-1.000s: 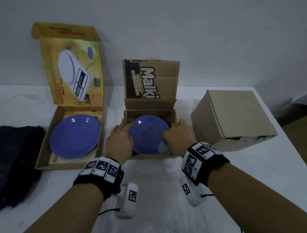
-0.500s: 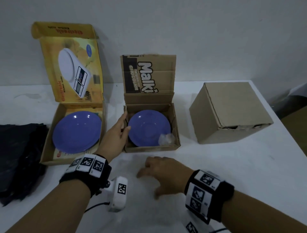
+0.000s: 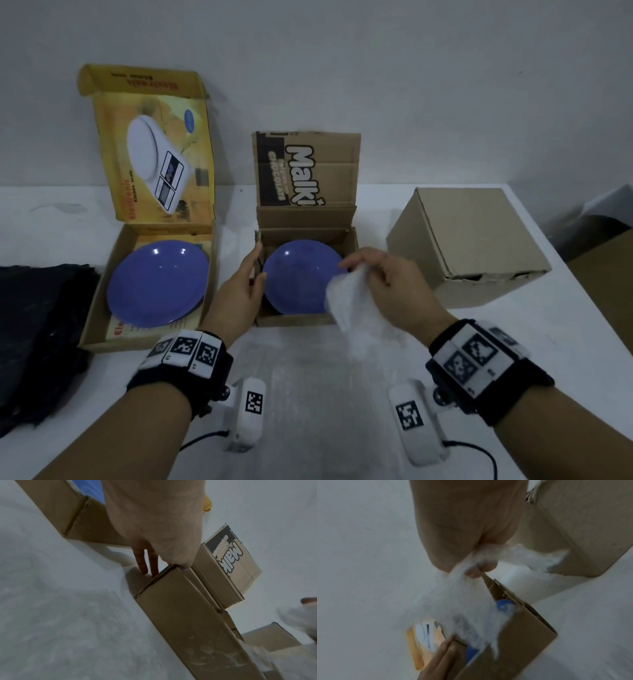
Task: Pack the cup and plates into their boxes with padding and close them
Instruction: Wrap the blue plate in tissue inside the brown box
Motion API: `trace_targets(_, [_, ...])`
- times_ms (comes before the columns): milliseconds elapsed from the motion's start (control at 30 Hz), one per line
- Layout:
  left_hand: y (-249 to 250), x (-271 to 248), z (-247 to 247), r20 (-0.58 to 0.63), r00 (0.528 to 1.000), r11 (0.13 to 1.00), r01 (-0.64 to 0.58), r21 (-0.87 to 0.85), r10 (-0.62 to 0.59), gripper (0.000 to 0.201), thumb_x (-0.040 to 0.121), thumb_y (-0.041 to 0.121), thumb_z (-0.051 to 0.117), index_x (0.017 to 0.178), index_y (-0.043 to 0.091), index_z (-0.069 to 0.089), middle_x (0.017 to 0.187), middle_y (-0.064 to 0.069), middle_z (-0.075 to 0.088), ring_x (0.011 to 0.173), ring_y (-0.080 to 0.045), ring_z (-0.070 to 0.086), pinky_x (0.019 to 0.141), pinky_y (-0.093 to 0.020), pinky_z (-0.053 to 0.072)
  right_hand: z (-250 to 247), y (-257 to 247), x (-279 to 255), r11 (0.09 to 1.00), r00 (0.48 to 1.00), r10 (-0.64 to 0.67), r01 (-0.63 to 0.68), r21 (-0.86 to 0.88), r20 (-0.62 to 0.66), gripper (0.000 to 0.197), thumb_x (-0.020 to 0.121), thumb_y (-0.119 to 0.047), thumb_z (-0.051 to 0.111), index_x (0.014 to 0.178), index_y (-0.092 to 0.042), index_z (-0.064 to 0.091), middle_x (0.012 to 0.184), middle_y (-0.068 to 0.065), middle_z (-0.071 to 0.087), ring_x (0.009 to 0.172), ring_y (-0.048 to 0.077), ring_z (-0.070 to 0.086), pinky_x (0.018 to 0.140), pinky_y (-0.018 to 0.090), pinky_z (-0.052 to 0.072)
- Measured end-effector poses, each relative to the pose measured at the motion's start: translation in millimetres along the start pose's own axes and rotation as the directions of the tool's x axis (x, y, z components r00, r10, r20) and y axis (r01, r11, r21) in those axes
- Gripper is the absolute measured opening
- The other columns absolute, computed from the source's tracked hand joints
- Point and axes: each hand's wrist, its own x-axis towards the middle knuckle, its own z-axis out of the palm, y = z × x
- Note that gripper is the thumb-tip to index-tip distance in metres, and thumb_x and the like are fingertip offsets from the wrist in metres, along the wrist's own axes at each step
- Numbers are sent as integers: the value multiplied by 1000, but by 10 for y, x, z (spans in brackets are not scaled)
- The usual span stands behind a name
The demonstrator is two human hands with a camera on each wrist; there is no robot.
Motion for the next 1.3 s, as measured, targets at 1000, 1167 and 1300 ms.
trace_targets(1000, [63, 258, 166, -47, 997, 932, 68, 355, -55, 51, 91, 24, 45, 139, 38, 31, 155, 4, 24, 126, -26, 43, 94, -41, 47, 504, 117, 1056, 440, 920, 125, 284, -852, 371, 35, 95, -15, 34, 129, -5, 38, 120, 16, 58, 114, 32, 48, 91, 39, 36])
trace_targets(1167, [100, 266, 124, -26, 998, 932, 61, 356, -55, 48, 92, 25, 46, 138, 34, 37, 149, 1, 35, 126, -24, 43, 97, -38, 44, 407, 7, 1095, 532, 930, 71, 270, -803, 360, 30, 96, -10, 39, 125, -11, 48, 119, 11, 57, 104, 33, 59, 71, 37, 43])
trace_targets(1300, [105, 268, 132, -25, 998, 923, 63, 379, -57, 46, 93, 27, 45, 138, 34, 36, 147, 1, 37, 127, -24, 41, 99, -38, 42, 502, 63, 952, 456, 933, 134, 241, -857, 334, 30, 96, -13, 36, 121, -9, 52, 120, 12, 59, 111, 30, 53, 91, 37, 39])
